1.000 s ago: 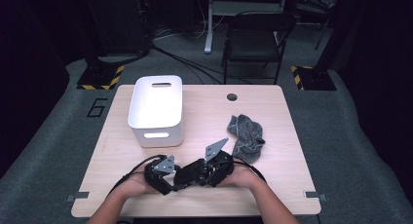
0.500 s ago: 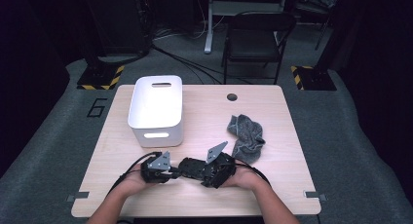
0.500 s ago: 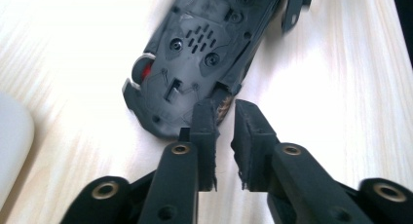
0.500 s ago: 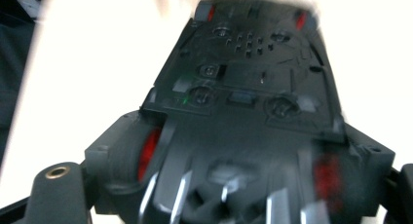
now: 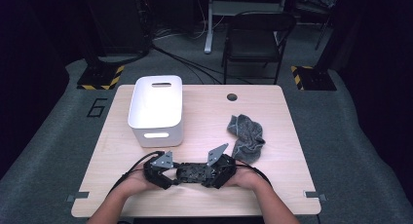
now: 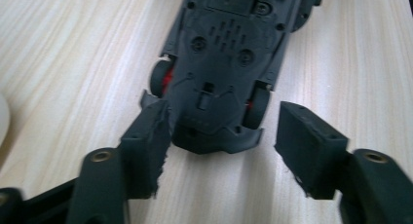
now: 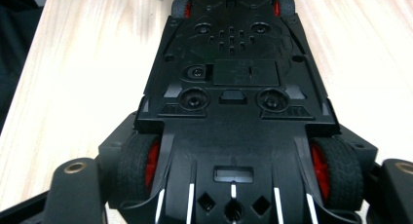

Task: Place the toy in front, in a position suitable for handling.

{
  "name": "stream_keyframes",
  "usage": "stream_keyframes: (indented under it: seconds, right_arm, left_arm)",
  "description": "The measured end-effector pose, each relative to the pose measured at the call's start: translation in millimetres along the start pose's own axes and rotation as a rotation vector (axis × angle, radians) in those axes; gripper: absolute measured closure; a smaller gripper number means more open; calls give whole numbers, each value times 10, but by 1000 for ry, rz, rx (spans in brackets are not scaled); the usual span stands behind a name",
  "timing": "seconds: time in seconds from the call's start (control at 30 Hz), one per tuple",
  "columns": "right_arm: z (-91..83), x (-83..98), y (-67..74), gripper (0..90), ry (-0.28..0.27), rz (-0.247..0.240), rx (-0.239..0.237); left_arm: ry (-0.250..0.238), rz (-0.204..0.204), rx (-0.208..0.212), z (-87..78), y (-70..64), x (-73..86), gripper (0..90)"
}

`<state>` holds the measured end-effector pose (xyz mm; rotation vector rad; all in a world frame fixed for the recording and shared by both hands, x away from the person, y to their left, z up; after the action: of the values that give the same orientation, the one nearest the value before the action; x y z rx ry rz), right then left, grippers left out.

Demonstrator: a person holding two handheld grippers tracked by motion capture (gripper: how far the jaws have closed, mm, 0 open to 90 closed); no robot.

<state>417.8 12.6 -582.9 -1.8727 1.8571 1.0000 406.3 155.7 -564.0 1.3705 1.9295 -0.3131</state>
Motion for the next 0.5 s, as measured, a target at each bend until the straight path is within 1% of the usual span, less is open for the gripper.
stream_keyframes:
  seconds: [0.03, 0.07, 0.1, 0.13, 0.3, 0.33, 0.37, 0.4, 0.43, 0.5]
  right_arm:
    - [1, -1, 4, 247, 2, -4, -1]
    - [3, -1, 11, 247, 5, -7, -6]
    - [4, -4, 7, 247, 6, -14, -5]
    - [8, -5, 15, 247, 6, -15, -12]
    - [23, -12, 32, 247, 9, -36, -25]
    - [27, -11, 43, 247, 8, -32, -30]
    - [29, -10, 46, 247, 9, -36, -31]
    - [31, -11, 48, 247, 8, -37, -33]
    - [31, -12, 47, 247, 7, -38, -34]
    - [31, -12, 47, 247, 4, -41, -40]
  left_arm:
    - [-1, -5, 2, 7, 4, -1, 298]
    - [2, -1, -8, 20, 16, 5, 277]
    - [7, 6, -2, 29, 13, 9, 260]
    - [-1, 2, 0, 45, 4, 3, 253]
    - [10, 34, 20, 127, -36, 0, 214]
    - [12, 38, 27, 145, -41, 0, 203]
    - [15, 34, 32, 162, -51, 2, 201]
    - [13, 43, 39, 175, -53, 0, 200]
    - [10, 41, 43, 191, -61, -3, 200]
    - [21, 49, 55, 224, -68, 4, 200]
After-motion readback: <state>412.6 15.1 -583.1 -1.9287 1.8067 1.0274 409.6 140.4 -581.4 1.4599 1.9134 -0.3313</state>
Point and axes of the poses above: each handheld gripper's, and its own axes: z roughly forward along the jaws, x roughly out of its underside, y roughly to its left, the point moved 9 cm from there along z, roughly forward along the jaws, and after that the axes turned 15 degrees about -x, right-handed, at the moved point
